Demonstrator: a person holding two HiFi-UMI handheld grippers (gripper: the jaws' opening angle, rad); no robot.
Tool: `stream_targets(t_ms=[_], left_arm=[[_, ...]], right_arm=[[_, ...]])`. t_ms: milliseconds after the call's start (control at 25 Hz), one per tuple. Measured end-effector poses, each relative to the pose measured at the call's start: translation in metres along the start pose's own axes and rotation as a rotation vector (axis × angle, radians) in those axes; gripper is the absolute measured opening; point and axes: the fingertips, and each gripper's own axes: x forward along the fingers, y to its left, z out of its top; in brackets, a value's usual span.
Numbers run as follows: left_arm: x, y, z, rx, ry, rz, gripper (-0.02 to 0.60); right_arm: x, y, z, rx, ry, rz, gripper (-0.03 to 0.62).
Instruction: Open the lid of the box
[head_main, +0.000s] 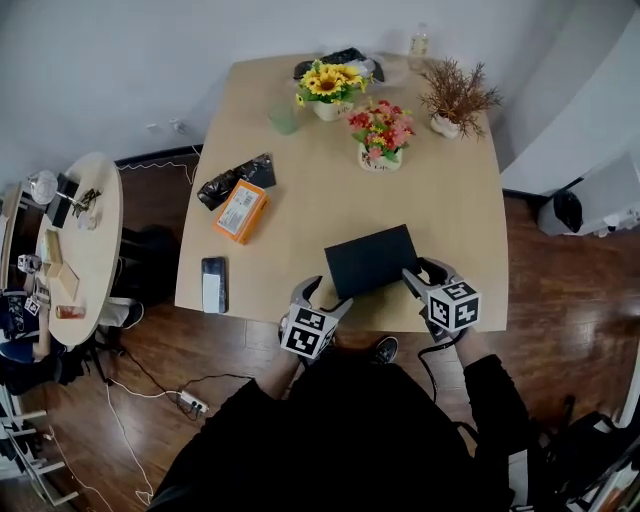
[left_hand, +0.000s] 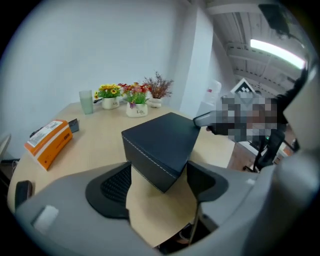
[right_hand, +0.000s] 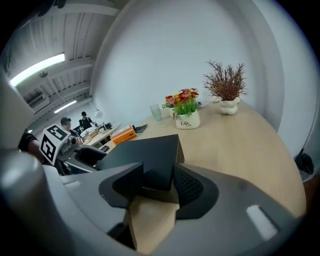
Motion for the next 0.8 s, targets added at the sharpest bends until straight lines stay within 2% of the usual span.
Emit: stream_targets(t_ms=[120,320,480,600,800], left_arm=[[-0.006,0.014,-0.003,-0.059,-0.013,0.006,0.32],[-0.008,0.009,0.006,0.072,-0.024,0.019,0.238],[-0.008,0.007,0.012,-0.019,-0.051,-0.002,0.239],[-0.009,0.007,0.013,-0.048,-0.06,-0.002,0.235],[-0.011,0.008,0.014,-0.01,-0.046,0.029,0.222]], right_arm=[[-0.003,0.011,-0.007,0.027,0.004,-0.013,0.186],[-0.005,0.015,-0.01,0.131,-0.01,-0.051,0.156],[-0.006,0.018,-0.013,0.175,-0.025,-0.061,0.133],[-0.007,0.017,-0.013,0.174,-0.021,-0.088,0.124],[-0.009,0.017,-0.014,0.173,0.022,-0.143,0.11]])
